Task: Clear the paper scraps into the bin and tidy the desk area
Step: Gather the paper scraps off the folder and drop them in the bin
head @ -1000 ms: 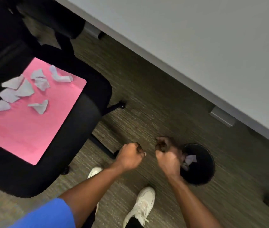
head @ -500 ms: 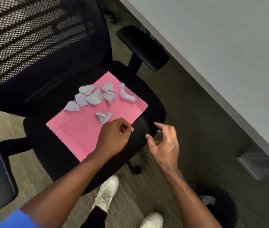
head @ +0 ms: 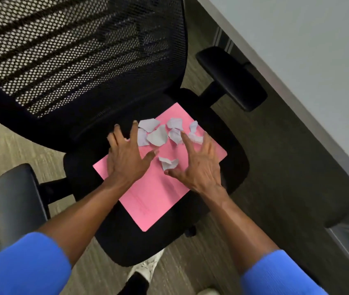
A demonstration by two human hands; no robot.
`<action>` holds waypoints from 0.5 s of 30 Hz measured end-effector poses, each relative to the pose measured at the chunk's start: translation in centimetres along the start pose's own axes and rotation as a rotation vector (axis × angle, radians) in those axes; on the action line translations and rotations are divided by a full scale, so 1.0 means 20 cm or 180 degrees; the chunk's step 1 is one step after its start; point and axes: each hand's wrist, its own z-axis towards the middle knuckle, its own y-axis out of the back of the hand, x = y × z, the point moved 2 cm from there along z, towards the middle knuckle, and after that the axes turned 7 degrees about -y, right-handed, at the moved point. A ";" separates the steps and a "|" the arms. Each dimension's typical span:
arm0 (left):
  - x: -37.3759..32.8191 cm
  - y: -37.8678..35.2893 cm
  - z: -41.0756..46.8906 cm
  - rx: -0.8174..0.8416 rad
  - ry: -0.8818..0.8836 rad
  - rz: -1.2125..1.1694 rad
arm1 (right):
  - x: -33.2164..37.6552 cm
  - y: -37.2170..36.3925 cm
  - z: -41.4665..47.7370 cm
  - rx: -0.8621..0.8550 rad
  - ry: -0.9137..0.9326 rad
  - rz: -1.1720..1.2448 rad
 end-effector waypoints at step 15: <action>-0.04 -0.16 0.12 0.0126 -0.0829 0.0188 | 0.14 0.00 0.34 0.0239 0.0363 -0.1082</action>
